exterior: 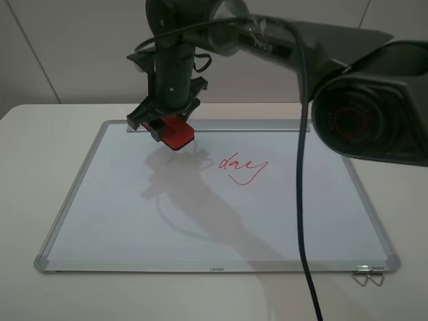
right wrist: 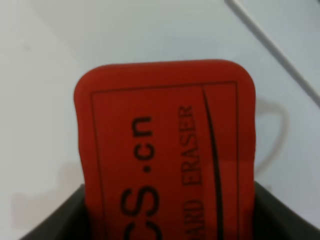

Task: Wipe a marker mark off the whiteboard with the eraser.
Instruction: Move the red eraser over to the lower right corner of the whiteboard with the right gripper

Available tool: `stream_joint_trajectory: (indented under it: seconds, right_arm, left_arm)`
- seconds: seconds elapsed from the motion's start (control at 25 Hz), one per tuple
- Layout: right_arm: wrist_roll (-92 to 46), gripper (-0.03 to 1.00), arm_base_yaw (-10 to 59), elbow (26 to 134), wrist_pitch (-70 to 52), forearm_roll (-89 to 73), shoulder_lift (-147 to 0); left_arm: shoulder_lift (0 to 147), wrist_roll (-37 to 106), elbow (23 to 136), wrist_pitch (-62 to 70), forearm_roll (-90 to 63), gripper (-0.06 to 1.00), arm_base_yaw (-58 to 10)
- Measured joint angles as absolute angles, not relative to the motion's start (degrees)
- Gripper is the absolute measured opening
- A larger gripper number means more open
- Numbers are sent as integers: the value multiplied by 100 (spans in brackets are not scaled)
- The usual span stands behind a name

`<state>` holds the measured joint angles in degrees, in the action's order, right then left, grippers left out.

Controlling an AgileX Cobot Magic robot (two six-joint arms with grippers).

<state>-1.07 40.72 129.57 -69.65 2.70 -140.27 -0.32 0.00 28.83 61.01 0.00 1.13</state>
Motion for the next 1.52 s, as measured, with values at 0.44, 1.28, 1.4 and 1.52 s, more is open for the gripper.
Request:
stream_joint_trajectory:
  seconds: [0.44, 1.28, 1.4, 1.52]
  right_arm:
    - [577, 51, 2711, 9057, -6161, 214, -12044]
    - [1277, 51, 1444, 4390, -3406, 0, -9635]
    - [1277, 51, 1444, 4247, -3269, 0, -9635]
    - [1277, 51, 1444, 4241, -3241, 0, -9635]
  left_arm:
    - [-32, 0, 2883, 6101, 0, 77, 113]
    - [-32, 0, 2883, 6101, 0, 77, 113]
    - [-32, 0, 2883, 6101, 0, 77, 113]
    - [-32, 0, 2883, 6101, 0, 77, 113]
